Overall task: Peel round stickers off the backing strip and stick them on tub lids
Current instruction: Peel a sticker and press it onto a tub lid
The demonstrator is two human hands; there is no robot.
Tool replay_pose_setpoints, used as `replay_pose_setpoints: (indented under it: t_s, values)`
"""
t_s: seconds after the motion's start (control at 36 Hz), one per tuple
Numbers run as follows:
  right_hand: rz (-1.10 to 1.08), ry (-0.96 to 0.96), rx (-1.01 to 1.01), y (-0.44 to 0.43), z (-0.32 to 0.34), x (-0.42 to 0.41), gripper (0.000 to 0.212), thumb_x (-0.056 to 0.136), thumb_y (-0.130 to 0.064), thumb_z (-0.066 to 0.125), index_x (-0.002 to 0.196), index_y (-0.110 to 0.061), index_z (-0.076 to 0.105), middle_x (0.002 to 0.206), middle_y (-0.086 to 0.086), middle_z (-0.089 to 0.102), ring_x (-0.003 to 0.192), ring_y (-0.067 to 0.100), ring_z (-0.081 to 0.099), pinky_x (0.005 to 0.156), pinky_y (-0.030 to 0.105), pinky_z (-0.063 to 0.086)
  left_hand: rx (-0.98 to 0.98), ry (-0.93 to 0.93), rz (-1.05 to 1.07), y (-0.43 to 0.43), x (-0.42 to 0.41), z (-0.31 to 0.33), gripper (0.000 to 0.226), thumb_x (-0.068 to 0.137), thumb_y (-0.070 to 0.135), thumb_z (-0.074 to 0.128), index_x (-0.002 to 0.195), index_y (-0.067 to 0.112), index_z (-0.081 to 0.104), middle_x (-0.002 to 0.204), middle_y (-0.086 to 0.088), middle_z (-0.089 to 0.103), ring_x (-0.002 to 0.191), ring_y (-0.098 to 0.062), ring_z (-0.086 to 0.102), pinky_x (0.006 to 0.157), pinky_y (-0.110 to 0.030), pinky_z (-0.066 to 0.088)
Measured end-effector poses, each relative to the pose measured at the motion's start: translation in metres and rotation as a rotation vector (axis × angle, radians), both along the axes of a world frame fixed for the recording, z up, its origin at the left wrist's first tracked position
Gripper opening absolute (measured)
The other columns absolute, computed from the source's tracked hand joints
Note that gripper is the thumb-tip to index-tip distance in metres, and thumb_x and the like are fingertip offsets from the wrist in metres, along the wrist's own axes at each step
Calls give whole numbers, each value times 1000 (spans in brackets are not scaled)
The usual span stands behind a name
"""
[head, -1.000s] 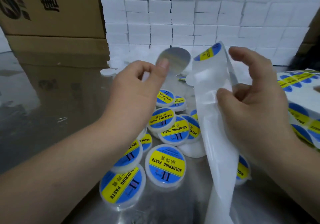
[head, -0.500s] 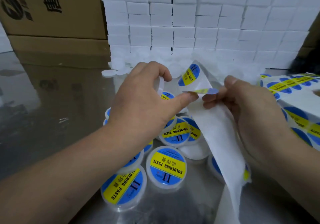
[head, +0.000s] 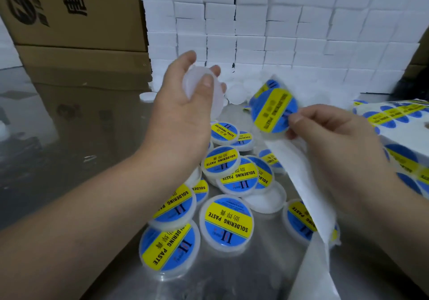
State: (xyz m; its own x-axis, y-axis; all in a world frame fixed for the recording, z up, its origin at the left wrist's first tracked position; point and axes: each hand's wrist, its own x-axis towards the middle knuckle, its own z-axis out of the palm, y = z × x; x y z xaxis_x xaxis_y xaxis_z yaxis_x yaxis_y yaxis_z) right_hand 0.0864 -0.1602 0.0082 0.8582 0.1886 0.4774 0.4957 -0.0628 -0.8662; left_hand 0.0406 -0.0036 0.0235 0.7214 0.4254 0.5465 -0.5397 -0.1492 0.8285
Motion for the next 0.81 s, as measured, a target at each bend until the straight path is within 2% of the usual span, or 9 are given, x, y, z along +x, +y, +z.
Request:
replay_pose_setpoints:
  t_s: [0.08, 0.19, 0.25, 0.33, 0.44, 0.58, 0.64, 0.72, 0.81]
  values:
    - [134, 2, -56, 4, -1, -7, 31, 84, -17, 61, 56, -29, 66, 53, -10, 58, 52, 1, 49, 48, 12, 40, 3, 19, -76, -1, 0, -2, 27, 97, 16, 43, 102, 40, 53, 100, 10, 68, 83, -10, 69, 64, -20, 55]
    - [246, -23, -76, 4, 0, -11, 32, 83, -13, 61, 61, -34, 71, 57, -13, 65, 54, -2, 57, 53, 13, 46, -111, 86, -194, 1, 1, -4, 30, 95, 9, 45, 97, 35, 61, 94, 3, 71, 88, -14, 68, 69, -31, 57]
    - [284, -16, -64, 5, 0, -13, 32, 81, -13, 63, 62, -36, 72, 56, -15, 65, 53, -4, 59, 52, 11, 45, -158, 111, -255, 2, 1, -3, 31, 95, 6, 42, 96, 31, 60, 94, -1, 72, 82, -17, 69, 68, -33, 58]
    - [333, 32, -26, 6, -1, -14, 16, 68, -25, 64, 64, -36, 74, 57, -13, 67, 55, -3, 61, 53, 12, 47, -208, 129, -360, 1, -1, -3, 34, 93, 1, 37, 93, 26, 60, 91, -7, 72, 75, -19, 68, 63, -33, 56]
    - [356, 59, -23, 4, -1, -14, 13, 63, -30, 62, 60, -36, 73, 58, -10, 69, 57, 1, 63, 55, 16, 50, -289, 164, -538, 0, -2, -4, 33, 91, 8, 28, 91, 16, 60, 90, -15, 70, 77, -24, 67, 66, -38, 56]
    - [325, 60, -48, 4, -1, -11, 12, 63, -32, 63, 56, -35, 73, 52, -8, 64, 50, 1, 57, 50, 15, 47, -226, 185, -594, -2, -1, -10, 13, 81, 22, 51, 89, 18, 60, 88, -10, 71, 73, -22, 67, 65, -35, 56]
    - [311, 56, -65, 5, -2, -11, 11, 63, -33, 64, 57, -34, 73, 53, -7, 63, 51, 2, 55, 50, 16, 46, -179, 191, -594, -3, 0, -12, 14, 76, 22, 53, 86, 22, 63, 88, -6, 71, 72, -19, 68, 63, -33, 56]
    - [293, 59, -73, 4, -3, -11, 16, 59, -40, 63, 66, -32, 75, 58, 2, 66, 57, 8, 58, 57, 26, 49, -131, 180, -582, -4, 0, -16, 14, 75, 24, 54, 85, 26, 64, 92, -4, 71, 74, -19, 68, 63, -32, 56]
    - [268, 55, -86, 4, -3, -10, 11, 67, -35, 66, 70, -28, 74, 61, 4, 68, 58, 11, 58, 59, 30, 48, -116, 166, -573, -6, 0, -18, 14, 75, 19, 59, 87, 27, 64, 93, -2, 72, 76, -18, 69, 63, -29, 55]
